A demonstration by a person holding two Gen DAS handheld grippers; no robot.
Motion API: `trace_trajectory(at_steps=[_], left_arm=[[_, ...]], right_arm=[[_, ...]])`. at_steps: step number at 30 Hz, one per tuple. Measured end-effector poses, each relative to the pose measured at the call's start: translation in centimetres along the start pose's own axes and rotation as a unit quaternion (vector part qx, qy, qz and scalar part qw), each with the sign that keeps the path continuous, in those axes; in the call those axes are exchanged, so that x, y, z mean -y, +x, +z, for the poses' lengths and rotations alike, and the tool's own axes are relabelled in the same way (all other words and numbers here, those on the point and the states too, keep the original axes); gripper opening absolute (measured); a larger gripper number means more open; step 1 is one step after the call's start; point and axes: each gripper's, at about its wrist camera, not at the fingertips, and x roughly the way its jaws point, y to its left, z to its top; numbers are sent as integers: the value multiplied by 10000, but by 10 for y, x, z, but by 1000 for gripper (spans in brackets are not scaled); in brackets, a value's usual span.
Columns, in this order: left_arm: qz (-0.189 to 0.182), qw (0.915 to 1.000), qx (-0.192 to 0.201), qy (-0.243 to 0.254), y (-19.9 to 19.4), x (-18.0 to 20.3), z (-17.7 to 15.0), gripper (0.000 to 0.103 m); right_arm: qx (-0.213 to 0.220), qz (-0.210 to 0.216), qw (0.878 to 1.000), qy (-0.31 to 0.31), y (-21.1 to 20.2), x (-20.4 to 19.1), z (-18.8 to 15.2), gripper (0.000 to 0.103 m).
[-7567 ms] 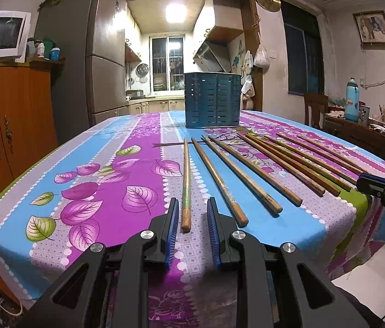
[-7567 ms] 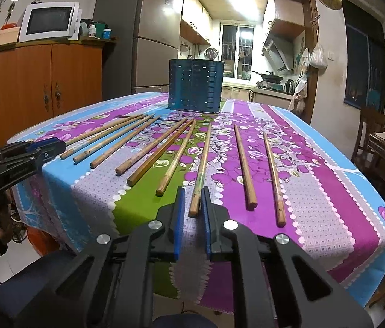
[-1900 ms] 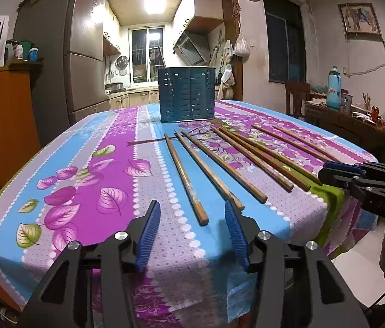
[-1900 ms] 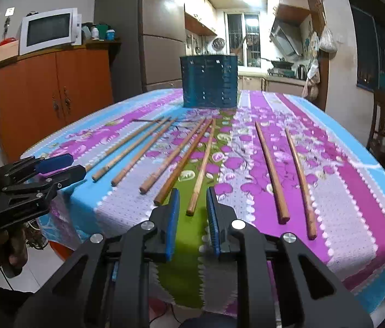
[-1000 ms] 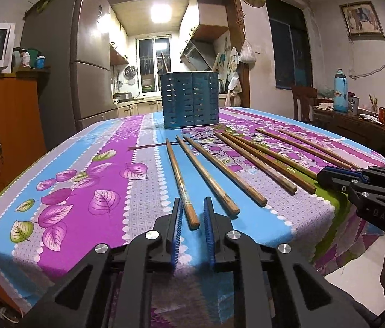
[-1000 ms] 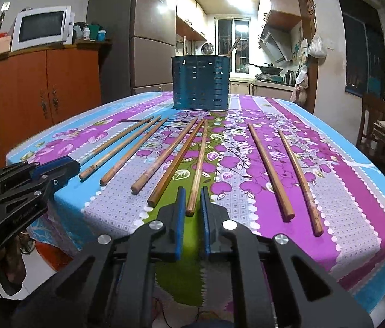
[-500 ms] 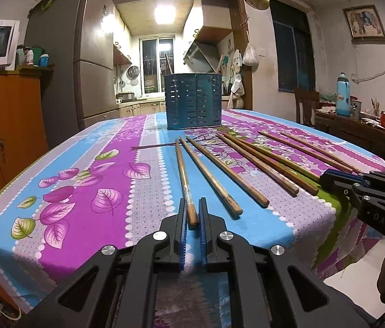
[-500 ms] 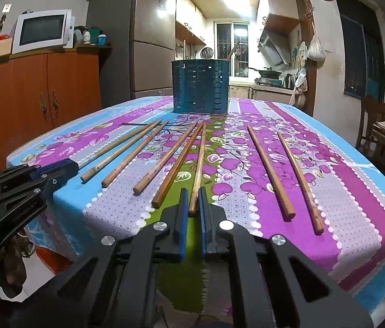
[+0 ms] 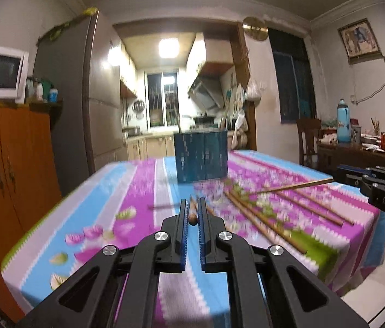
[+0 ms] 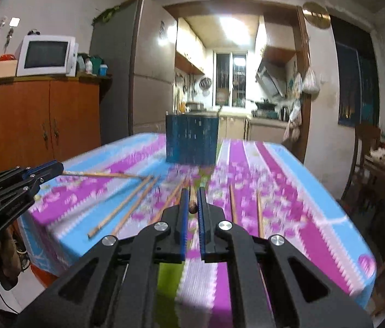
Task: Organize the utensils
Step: 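Lift the chopsticks and carry both tools over the utensil holder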
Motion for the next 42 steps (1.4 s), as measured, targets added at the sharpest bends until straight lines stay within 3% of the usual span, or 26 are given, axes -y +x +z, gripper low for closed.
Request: trace_trajectory(at_steps=[9,14,29,42], left_arm=[[98,9985,502,203,17,5,42,8],[151,9971,690,280,36,-1,73,8],[-233,9995,188,36,105,-35,134,7],[-323,9994,-76,97,133,-37,158,7]], right_arm=[[368,91,9988,-307,10,13,51,5],[294,223,9986,-392,31,25,80,5],[-205,616,9977,-197,91,49,141,5],[-376,681,9968,-174,114,54,158,5]])
